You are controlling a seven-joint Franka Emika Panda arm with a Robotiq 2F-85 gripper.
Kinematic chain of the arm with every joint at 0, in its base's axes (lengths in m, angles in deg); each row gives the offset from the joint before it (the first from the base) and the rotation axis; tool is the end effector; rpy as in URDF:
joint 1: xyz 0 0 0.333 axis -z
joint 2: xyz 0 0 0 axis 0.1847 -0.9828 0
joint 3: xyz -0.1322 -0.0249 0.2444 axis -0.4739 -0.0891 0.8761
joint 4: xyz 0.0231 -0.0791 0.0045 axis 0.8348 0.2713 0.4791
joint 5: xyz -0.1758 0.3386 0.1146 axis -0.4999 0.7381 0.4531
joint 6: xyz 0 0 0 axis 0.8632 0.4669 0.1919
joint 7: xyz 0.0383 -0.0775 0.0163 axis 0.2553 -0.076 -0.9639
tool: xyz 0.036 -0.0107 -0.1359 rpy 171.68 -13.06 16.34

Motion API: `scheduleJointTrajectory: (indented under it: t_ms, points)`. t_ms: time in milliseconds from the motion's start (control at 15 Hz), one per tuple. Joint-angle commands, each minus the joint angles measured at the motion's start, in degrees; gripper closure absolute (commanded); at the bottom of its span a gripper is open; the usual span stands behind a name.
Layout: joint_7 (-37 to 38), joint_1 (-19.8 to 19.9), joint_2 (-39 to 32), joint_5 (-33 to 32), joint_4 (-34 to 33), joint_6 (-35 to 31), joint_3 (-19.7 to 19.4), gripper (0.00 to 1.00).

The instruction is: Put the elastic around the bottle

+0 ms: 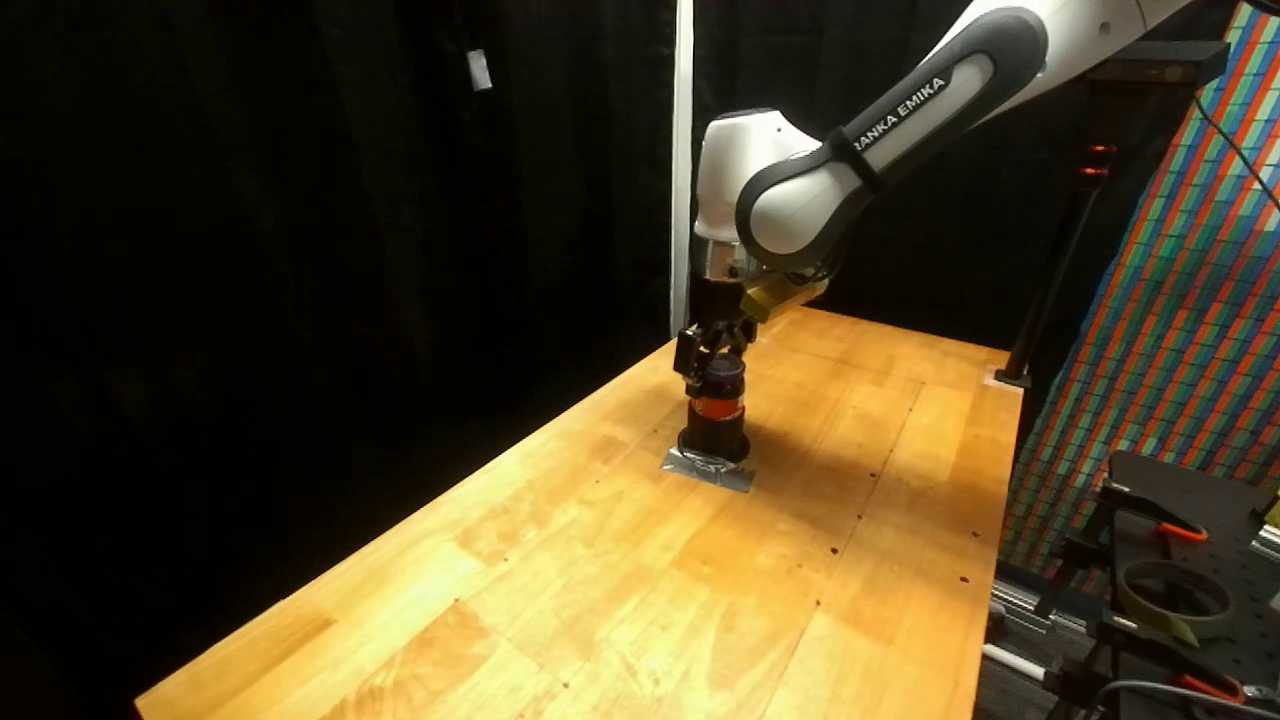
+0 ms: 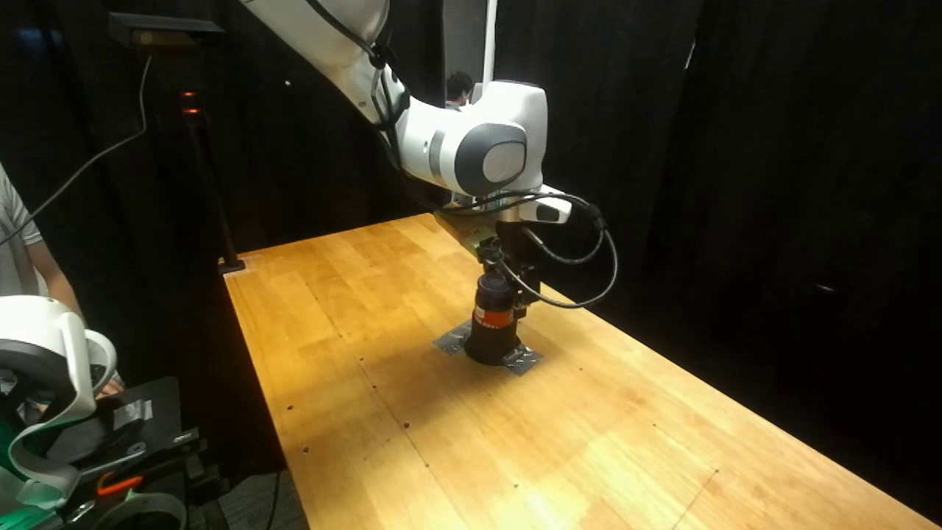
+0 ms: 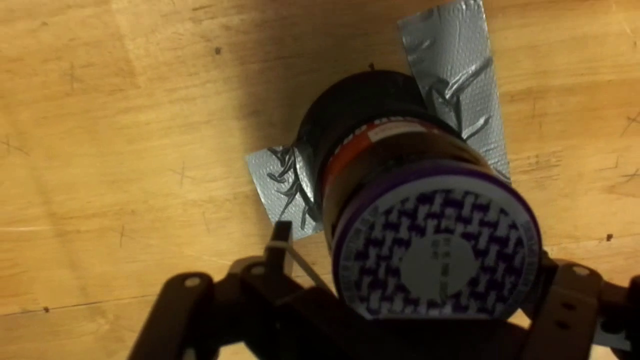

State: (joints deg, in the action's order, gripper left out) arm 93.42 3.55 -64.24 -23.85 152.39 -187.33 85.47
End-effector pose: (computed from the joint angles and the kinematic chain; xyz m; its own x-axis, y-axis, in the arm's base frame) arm 0.6605 0.1013 0.1751 0.9955 -0.0716 0.0626 -0.0725 -0.9973 0.0130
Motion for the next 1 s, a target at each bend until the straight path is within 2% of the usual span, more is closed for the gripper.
scheduleJointTrajectory:
  t_ms: [0, 133, 667, 933]
  points:
    - [1.36, -2.04, 0.57, -0.32, -1.82, 8.99, -1.53, 0.0]
    - [1.67, -2.3, 0.71, -0.44, -2.32, 11.02, -1.68, 0.0]
    - [3.53, -2.26, 2.4, -0.29, -0.78, 7.87, -2.25, 0.0]
    - [2.72, -1.58, 3.19, 0.28, -0.59, 10.01, -1.98, 0.0]
